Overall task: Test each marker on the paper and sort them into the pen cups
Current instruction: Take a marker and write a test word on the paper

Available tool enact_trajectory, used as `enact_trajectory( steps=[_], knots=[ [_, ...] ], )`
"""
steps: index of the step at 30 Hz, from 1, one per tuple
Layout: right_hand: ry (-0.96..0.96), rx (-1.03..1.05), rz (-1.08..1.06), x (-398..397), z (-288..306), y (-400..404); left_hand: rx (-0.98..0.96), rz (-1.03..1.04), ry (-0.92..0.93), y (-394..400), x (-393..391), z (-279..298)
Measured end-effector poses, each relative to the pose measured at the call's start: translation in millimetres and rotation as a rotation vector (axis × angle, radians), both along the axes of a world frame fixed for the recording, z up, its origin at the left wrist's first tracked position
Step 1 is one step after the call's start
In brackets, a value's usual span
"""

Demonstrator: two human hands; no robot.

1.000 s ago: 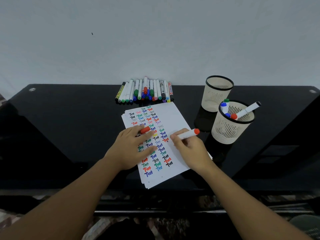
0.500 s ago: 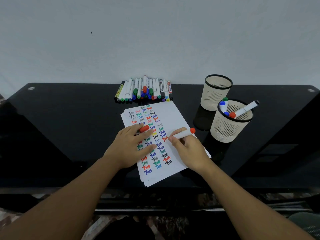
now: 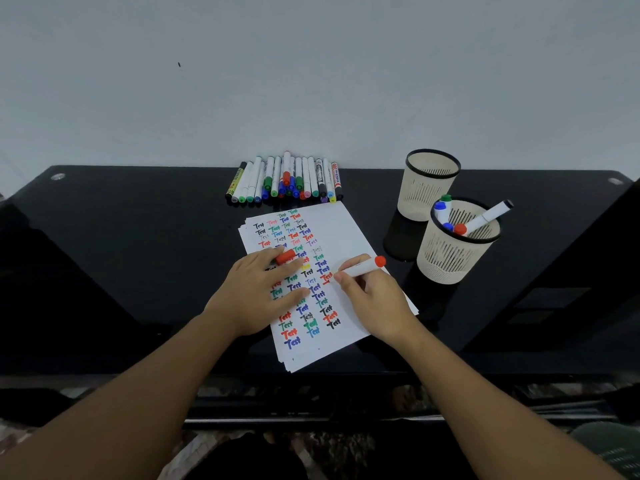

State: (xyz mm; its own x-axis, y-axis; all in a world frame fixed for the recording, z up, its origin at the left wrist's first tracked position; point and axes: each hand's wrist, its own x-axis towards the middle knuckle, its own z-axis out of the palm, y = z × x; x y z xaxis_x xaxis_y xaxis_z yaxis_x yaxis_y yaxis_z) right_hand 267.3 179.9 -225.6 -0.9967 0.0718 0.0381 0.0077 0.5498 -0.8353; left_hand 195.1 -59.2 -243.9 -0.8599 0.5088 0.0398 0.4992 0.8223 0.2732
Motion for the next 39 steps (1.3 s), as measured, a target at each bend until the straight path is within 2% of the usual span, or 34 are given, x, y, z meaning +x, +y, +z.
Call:
enact_trajectory(
  steps=[10, 16, 39],
  knots=[
    [-0.018, 0.008, 0.022, 3.3, 5.0, 1.0, -0.003, 0.001, -0.001, -0.9, -0.5, -1.1],
    [-0.007, -0.087, -0.022, 5.7, 6.1, 1.9, 0.001, 0.001, -0.004, -0.9, -1.3, -0.6],
    [0.006, 0.047, -0.025, 5.4, 6.3, 0.7, 0.006, 0.004, -0.009, -0.2, -0.4, 0.1]
  ],
)
